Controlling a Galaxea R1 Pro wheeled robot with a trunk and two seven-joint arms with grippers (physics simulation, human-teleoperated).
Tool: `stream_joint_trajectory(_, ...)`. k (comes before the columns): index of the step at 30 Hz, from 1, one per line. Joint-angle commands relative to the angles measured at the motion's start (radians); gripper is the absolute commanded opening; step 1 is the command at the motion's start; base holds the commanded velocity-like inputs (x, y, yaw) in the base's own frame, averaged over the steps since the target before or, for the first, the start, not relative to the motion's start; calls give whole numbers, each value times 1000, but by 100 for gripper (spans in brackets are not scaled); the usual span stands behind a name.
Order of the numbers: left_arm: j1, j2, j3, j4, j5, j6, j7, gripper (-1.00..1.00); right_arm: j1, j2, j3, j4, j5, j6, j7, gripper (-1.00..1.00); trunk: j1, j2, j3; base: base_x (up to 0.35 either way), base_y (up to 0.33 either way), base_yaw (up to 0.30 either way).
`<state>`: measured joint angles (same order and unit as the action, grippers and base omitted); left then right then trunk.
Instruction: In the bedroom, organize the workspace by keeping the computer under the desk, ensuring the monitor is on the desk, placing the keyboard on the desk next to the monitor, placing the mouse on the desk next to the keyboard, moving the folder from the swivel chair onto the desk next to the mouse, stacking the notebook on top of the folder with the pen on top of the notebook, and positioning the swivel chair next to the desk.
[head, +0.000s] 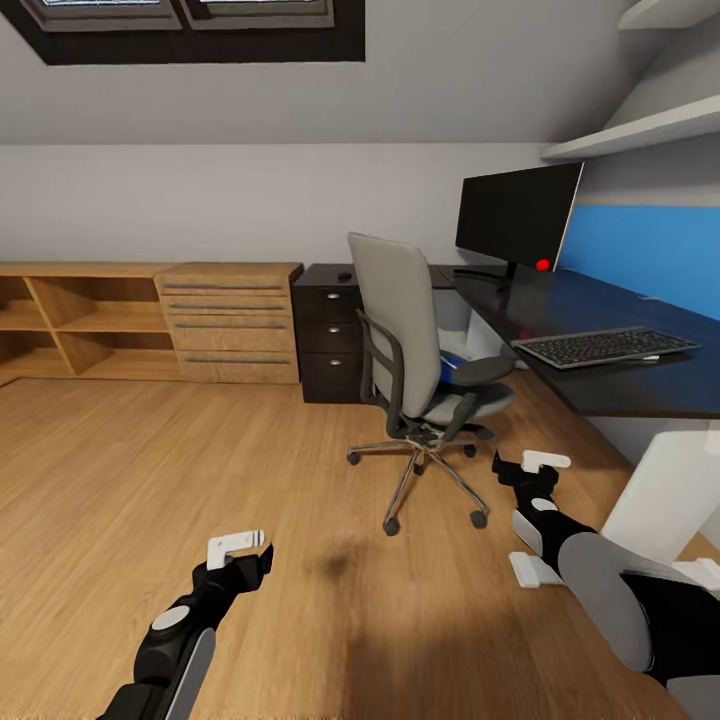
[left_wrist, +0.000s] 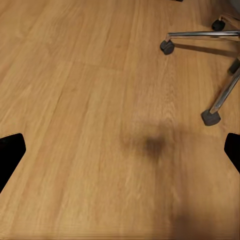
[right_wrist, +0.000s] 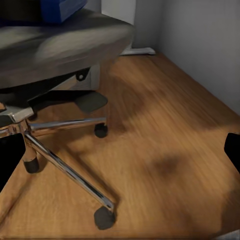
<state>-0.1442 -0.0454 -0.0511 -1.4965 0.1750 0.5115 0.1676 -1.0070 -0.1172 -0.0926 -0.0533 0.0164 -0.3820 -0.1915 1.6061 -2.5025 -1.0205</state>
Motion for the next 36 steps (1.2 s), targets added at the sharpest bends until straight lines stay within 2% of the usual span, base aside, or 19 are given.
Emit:
stream_joint_trajectory(1,0,0,-1,-1,11,4,9,100,-1,0,-7,1,2,-5,1,100,0,-1,-5,0,0,0)
stream_joint_trajectory(4,0,1,-1,-2,11,4,9,100,-1,0,-7,1,2,-5,1,100,2,-1,-17,0,0,0)
stream_joint_trajectory(15,0,3,0,1,11,4,9,100,-1,-3,-8,0,2,-18,0,100,2,-1,-17,3,0,0)
stream_joint_trajectory(22,0,4,0,4,10,4,9,100,-1,-6,-9,0,2,-64,0,100,2,-1,-17,168,0,0)
stream_joint_trajectory(26,0,4,0,4,9,4,9,100,4,-7,-9,2,2,-138,0,100,2,-1,-17,71,0,0)
stream_joint_trajectory(36,0,4,-1,10,9,4,9,100,8,-8,-9,2,1,-158,0,100,2,-1,-17,210,0,0)
